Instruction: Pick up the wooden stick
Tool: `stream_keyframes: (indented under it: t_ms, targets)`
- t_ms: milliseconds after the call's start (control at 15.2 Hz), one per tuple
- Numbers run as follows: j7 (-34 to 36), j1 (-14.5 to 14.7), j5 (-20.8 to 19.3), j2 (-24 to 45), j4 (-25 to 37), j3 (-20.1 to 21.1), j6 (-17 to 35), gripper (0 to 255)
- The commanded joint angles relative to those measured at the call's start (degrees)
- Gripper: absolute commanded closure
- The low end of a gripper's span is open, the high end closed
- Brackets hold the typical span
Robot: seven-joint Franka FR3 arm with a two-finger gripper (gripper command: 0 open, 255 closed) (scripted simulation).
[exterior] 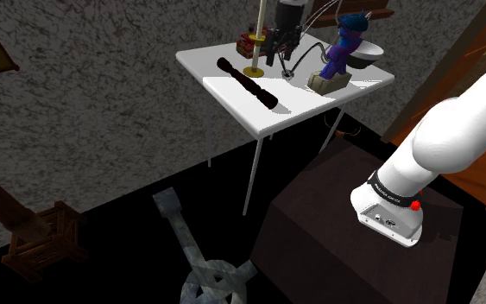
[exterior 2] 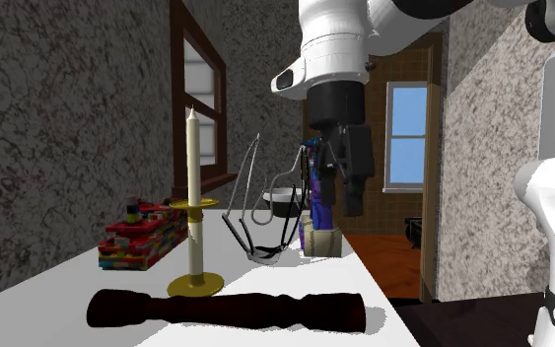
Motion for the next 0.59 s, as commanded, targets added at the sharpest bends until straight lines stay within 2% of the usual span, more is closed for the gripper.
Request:
stream_keyframes:
  t_ms: [0, 528]
  targets:
    - [0.4, -0.1, -0.1, 4.4, 2.2, 0.0, 2.3, 0]
    - [1.9, -0.6, -0.5, 21.7, 14.3, -0.5, 7.6, 0]
